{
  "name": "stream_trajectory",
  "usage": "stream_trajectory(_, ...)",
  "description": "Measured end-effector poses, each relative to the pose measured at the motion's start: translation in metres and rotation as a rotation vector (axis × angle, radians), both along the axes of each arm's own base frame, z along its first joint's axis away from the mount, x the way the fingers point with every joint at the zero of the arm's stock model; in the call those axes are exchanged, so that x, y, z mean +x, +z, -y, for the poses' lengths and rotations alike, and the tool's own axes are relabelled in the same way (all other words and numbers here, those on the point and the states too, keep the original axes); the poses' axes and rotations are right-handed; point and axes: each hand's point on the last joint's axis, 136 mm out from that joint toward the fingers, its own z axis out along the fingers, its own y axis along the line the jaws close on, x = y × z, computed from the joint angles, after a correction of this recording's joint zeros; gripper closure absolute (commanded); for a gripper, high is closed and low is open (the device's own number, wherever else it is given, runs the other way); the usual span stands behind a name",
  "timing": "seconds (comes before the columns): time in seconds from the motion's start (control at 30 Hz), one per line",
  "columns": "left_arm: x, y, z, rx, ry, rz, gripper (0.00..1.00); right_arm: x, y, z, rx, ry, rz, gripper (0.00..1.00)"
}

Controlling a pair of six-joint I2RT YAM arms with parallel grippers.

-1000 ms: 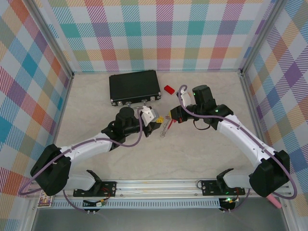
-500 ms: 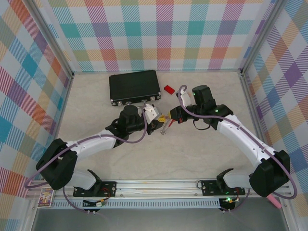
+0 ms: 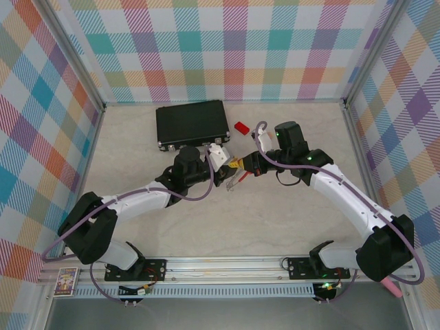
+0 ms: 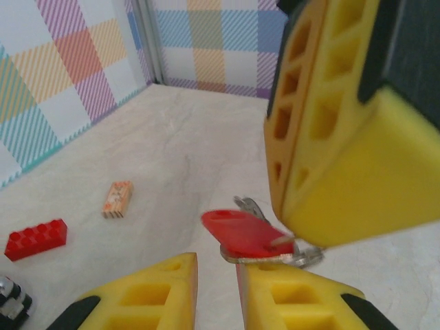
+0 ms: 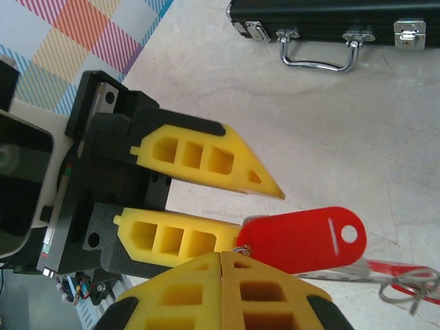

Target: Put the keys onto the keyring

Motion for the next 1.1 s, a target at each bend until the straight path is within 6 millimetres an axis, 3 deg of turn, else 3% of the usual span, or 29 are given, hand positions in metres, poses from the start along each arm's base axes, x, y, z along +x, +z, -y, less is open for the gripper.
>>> stream_trajectory(0.3, 0.011, 0.013, -0.009, -0.05, 0.042, 0.026, 0.75, 0.001, 0.002, -0.001, 0.006, -0.001, 0.008, 1.0)
stream_trajectory(0.77, 0.0, 0.009, -0.032, -0.063, 0.091, 0.011, 0.75, 0.007, -0.001, 0.0, -0.004, -0.023, 0.011, 1.0)
stream_trajectory(0.97, 0.004, 0.0, -0.038, -0.055, 0.132, -0.021, 0.74, 0.019, -0.025, 0.011, -0.035, -0.103, -0.024, 0.98)
stream_trajectory(1.03, 0.005, -0.002, -0.039, -0.056, 0.138, -0.029, 0.74, 0.02, -0.037, 0.016, -0.05, -0.126, -0.052, 0.87)
stream_trajectory(1.1, 0.004, -0.005, -0.04, -0.048, 0.142, -0.045, 0.74, 0.02, -0.049, 0.02, -0.064, -0.15, -0.077, 0.86)
